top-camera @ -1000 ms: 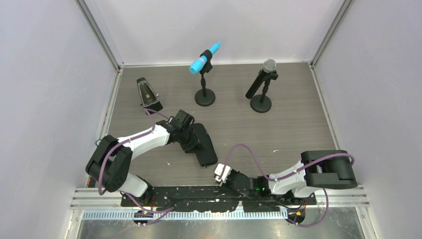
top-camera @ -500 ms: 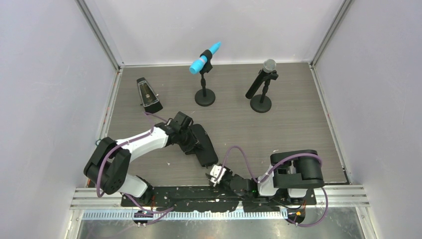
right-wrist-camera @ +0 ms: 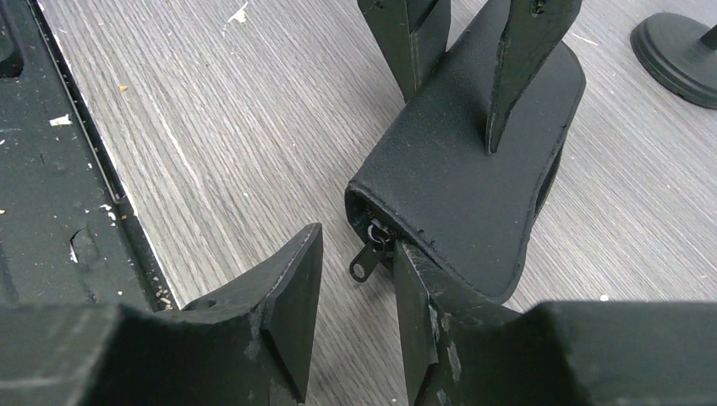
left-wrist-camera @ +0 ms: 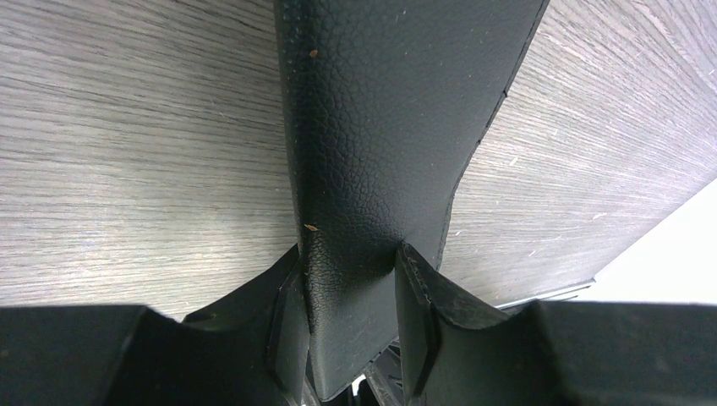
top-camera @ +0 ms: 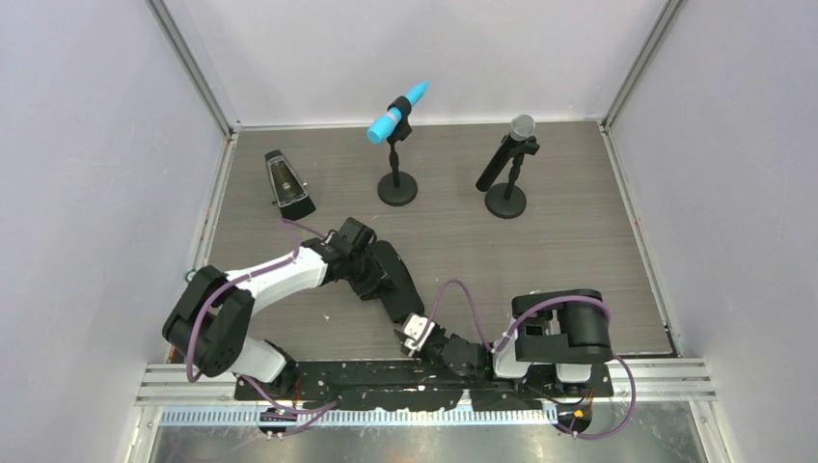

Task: Sort the hair-cutting tools
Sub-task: Zip the hairdressing tool bag at the center of the board.

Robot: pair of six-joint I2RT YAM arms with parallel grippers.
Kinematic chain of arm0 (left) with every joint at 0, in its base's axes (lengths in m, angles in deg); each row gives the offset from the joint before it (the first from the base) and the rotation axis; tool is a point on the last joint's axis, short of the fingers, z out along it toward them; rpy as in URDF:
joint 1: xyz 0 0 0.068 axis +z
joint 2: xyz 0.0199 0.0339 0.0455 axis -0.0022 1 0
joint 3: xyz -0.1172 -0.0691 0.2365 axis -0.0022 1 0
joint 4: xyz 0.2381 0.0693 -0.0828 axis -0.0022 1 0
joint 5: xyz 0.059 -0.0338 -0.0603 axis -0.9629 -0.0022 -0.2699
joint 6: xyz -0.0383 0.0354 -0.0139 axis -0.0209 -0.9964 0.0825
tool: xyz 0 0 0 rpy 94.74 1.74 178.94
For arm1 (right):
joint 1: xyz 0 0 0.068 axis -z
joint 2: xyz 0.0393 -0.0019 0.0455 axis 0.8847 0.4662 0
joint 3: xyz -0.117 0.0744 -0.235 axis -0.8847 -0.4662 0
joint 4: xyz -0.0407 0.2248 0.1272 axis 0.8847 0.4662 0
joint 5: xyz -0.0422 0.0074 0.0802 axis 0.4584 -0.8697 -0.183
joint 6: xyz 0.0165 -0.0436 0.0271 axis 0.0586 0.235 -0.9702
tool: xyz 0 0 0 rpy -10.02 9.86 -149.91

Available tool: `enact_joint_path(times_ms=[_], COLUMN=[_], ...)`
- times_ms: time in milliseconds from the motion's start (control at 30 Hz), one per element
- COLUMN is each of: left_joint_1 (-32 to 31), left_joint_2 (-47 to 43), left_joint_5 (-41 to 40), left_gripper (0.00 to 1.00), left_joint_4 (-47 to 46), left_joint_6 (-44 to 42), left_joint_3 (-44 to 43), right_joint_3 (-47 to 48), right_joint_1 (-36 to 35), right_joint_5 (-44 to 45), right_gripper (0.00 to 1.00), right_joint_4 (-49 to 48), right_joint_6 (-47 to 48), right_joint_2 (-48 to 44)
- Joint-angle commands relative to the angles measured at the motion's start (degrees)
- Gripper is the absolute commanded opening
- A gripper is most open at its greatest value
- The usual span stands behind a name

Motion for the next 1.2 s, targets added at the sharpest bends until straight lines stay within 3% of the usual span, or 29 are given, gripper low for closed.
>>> enact_joint_path(times_ms=[0, 200, 300, 400, 600, 933, 1167], left_joint_1=[-1.5, -2.0, -2.0, -1.4, 1.9, 4.7, 5.1], left_joint_2=[0.5, 0.4, 0.4, 0.5, 0.7, 3.5, 7.6], left_joint_5=[0.4, 0.7, 0.2, -1.0, -3.3, -3.6, -3.5], left_gripper=[0.3, 0.3, 0.3, 0.3, 0.29, 0.29, 0.29], left_joint_4=[-1.2, -1.8, -0.9, 1.4, 5.1, 8.1, 12.7], left_joint_6=[2.3, 2.8, 2.2, 0.3, -5.4, -15.4, -26.4], left_joint_3=[1.2, 1.2, 0.9, -0.1, -1.1, -2.8, -7.8], right_joint_3=[2.0, 1.8, 0.9, 0.0, -3.3, -3.8, -1.4], right_joint_1=[0.9, 1.7, 1.9, 1.9, 1.9, 6.5, 10.3], right_joint_5=[-0.4, 1.4, 1.5, 1.1, 4.3, 8.5, 3.7], right_gripper=[0.44, 0.34, 0.16, 0.06, 0.05, 0.05, 0.05], right_joint_4=[-3.6, -3.5, -2.4, 0.4, 8.5, 31.5, 37.6], right_joint_6=[-1.3, -1.5, -1.5, -2.4, -7.3, -20.7, -19.2], right_joint_2=[1.4, 2.1, 1.2, -0.7, -7.7, -16.7, -18.7])
